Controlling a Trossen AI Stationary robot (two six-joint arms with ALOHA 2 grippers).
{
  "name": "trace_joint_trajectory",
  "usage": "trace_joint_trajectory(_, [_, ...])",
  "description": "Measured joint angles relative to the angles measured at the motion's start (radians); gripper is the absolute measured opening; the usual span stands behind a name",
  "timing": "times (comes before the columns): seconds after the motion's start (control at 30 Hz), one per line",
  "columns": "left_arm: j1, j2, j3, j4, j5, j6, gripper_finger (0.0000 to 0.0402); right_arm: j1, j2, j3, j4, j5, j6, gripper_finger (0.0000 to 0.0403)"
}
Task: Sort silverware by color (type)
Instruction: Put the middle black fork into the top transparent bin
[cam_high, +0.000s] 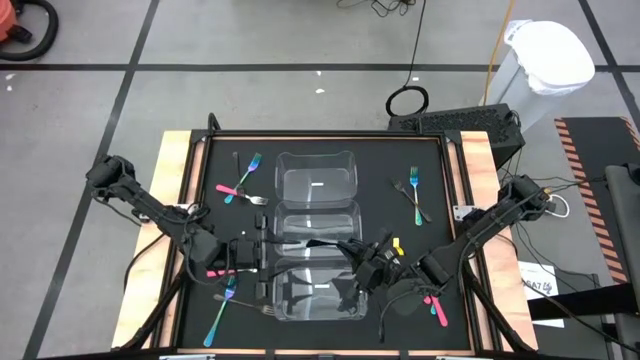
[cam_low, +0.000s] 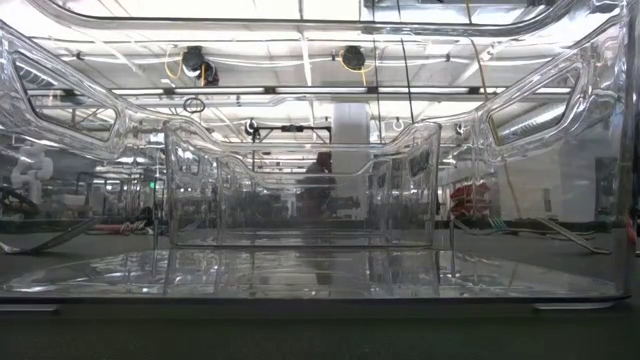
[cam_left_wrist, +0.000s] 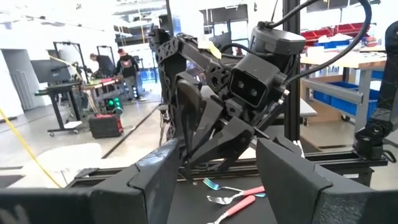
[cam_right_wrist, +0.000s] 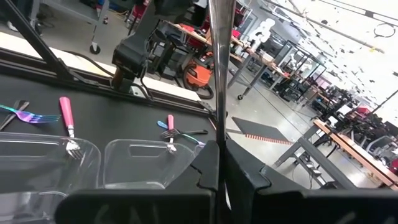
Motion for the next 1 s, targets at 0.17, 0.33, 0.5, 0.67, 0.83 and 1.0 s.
trace_joint_trajectory(0.17, [0.013, 0.001, 0.000, 0.009, -0.001, -0.007, 0.0217, -0.001, 0.000, 0.000, 0.000, 0.000, 0.001, 0.0006])
trace_joint_trajectory(0.33, [0.020, 0.069, 0.000, 0.132, -0.001, 0.021, 0.0217, -0.002, 0.009, 0.000, 0.000, 0.000, 0.001, 0.0006])
trace_joint_trajectory(0.5, [0.026, 0.156, 0.000, 0.353, -0.043, 0.105, 0.0217, -0.009, 0.014, 0.000, 0.004, 0.005, -0.004, 0.0006])
trace_joint_trajectory(0.67, [0.044, 0.210, 0.000, 0.447, -0.113, 0.123, 0.0217, -0.008, 0.013, 0.000, 0.004, 0.006, -0.009, 0.0006])
trace_joint_trajectory(0.83, [0.068, 0.264, 0.000, 0.550, -0.111, 0.123, 0.0217, -0.008, 0.013, 0.000, 0.004, 0.009, -0.015, 0.0006])
trace_joint_trajectory(1.0, [0.078, 0.315, 0.000, 0.642, -0.109, 0.132, 0.0217, -0.008, 0.013, 0.000, 0.004, 0.009, -0.018, 0.0006])
